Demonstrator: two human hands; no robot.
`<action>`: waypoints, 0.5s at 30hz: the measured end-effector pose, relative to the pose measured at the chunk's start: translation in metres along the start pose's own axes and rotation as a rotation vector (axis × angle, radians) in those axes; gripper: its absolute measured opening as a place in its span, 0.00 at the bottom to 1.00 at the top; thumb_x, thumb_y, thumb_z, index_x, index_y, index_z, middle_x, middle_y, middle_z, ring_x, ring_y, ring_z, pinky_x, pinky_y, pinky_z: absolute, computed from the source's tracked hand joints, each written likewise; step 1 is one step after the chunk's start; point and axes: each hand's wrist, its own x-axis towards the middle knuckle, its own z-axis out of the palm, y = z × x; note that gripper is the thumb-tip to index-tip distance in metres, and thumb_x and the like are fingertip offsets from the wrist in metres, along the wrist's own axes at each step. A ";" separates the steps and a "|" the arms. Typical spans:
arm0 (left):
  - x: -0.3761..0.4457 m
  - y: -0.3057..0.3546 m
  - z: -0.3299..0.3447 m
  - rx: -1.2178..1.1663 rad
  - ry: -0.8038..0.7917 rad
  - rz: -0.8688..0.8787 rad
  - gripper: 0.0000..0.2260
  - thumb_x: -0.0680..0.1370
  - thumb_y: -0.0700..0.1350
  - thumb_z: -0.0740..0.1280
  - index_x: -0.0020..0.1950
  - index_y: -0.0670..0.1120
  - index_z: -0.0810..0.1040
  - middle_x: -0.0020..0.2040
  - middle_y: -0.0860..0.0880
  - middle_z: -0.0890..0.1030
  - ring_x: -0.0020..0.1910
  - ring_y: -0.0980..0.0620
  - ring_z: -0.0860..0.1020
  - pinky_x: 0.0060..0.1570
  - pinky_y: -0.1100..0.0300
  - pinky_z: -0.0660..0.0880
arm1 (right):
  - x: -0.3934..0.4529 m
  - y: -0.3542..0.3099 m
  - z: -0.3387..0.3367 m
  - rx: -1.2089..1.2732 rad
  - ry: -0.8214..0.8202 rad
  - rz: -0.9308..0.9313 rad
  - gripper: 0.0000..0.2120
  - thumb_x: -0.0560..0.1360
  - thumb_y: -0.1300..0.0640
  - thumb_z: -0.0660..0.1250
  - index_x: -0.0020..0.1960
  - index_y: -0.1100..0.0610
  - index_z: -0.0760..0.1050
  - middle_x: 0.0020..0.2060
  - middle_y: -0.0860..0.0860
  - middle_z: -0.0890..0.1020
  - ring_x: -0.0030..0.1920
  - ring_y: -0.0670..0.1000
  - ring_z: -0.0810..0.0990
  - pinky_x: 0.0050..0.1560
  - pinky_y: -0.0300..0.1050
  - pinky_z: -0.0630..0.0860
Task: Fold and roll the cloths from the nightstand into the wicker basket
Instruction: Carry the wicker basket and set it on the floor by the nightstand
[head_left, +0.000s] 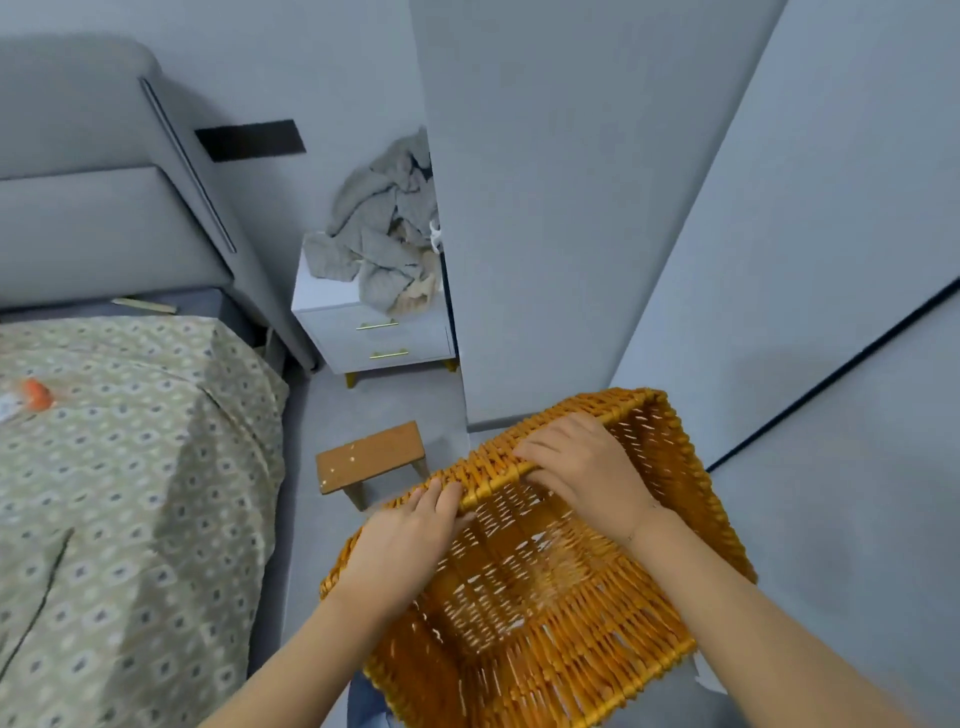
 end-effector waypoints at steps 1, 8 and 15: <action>0.015 -0.020 0.012 -0.027 -0.024 -0.008 0.23 0.79 0.58 0.48 0.49 0.49 0.80 0.35 0.53 0.82 0.28 0.58 0.80 0.17 0.64 0.73 | 0.021 0.005 0.011 0.009 -0.038 0.030 0.10 0.74 0.51 0.66 0.52 0.53 0.80 0.46 0.47 0.82 0.47 0.51 0.79 0.56 0.47 0.73; 0.103 -0.120 0.047 -0.166 -0.179 0.047 0.21 0.81 0.60 0.44 0.56 0.49 0.70 0.40 0.50 0.81 0.37 0.48 0.81 0.33 0.56 0.75 | 0.113 0.007 0.077 0.220 -0.057 0.509 0.12 0.79 0.54 0.63 0.59 0.57 0.79 0.58 0.52 0.79 0.63 0.54 0.73 0.67 0.47 0.67; 0.189 -0.136 0.080 -0.303 -0.302 0.162 0.18 0.81 0.59 0.48 0.51 0.48 0.69 0.35 0.52 0.76 0.32 0.52 0.77 0.34 0.55 0.77 | 0.073 -0.013 0.110 0.343 0.193 1.120 0.19 0.81 0.52 0.60 0.72 0.48 0.68 0.74 0.42 0.62 0.74 0.42 0.54 0.72 0.40 0.50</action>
